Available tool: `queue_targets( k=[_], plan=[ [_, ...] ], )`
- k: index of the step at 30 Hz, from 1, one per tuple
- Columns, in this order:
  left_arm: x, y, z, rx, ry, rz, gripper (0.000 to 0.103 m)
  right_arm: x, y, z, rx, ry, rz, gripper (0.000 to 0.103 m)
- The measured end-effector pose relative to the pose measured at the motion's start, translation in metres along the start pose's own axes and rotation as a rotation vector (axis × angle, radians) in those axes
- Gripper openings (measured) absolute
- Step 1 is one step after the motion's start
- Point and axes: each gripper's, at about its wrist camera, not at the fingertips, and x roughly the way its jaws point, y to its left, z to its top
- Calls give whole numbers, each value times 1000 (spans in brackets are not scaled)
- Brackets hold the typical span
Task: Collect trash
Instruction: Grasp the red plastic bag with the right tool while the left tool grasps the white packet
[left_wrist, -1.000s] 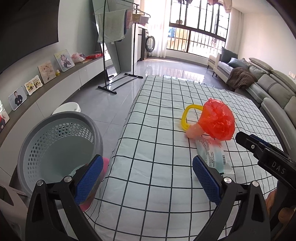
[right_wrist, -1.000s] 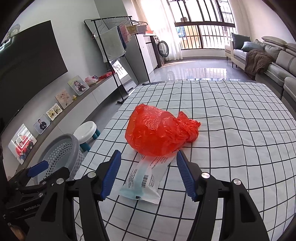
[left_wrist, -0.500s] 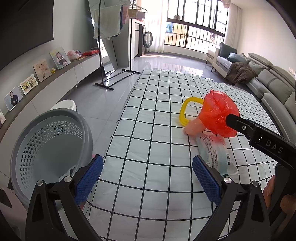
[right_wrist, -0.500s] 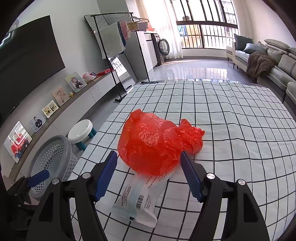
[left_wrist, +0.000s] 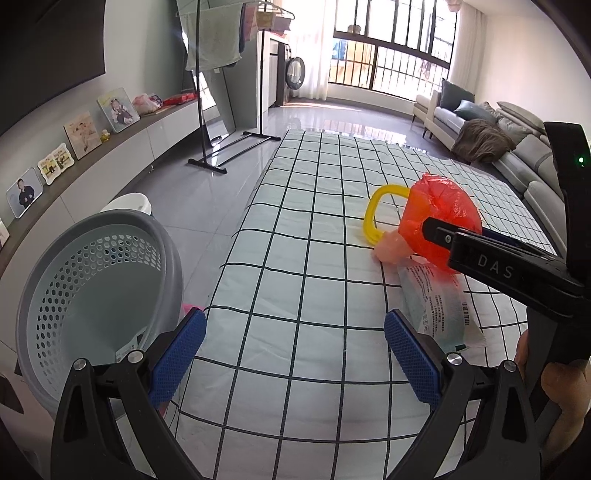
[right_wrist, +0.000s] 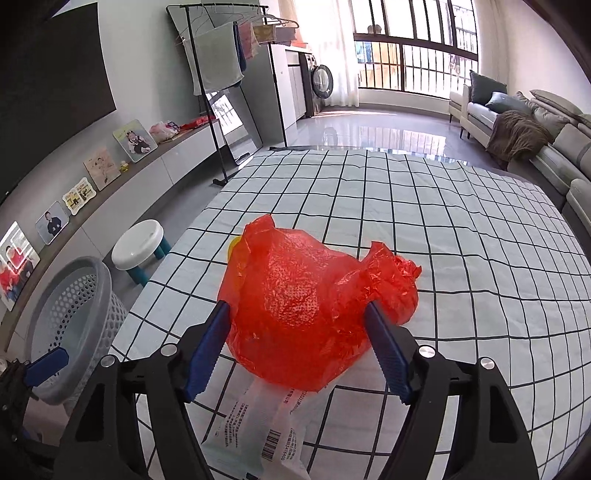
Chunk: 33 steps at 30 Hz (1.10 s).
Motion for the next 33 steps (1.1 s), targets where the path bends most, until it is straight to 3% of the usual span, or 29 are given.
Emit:
queue_targets(
  k=[1, 3, 5, 7, 10, 23, 33],
  plan=[
    [0, -1, 0, 0, 1, -2, 95, 0, -1, 0, 2, 4, 1, 51],
    [0, -2, 0, 0, 3, -6, 95, 0, -4, 0, 9, 12, 12, 37],
    [0, -6, 0, 2, 6, -12, 95, -1, -7, -2, 20, 17, 31, 34],
    [0, -11, 0, 9, 8, -16, 95, -5, -10, -2, 26, 16, 31, 22],
    [-2, -19, 1, 21, 8, -20, 95, -15, -21, -2, 64, 1, 48, 17],
    [4, -66, -1, 46, 36, -84, 95, -75, -79, -10, 207, -136, 9, 15],
    [30, -102, -2, 89, 84, -84, 95, -90, -107, -22, 269, -160, 28, 15]
  ],
)
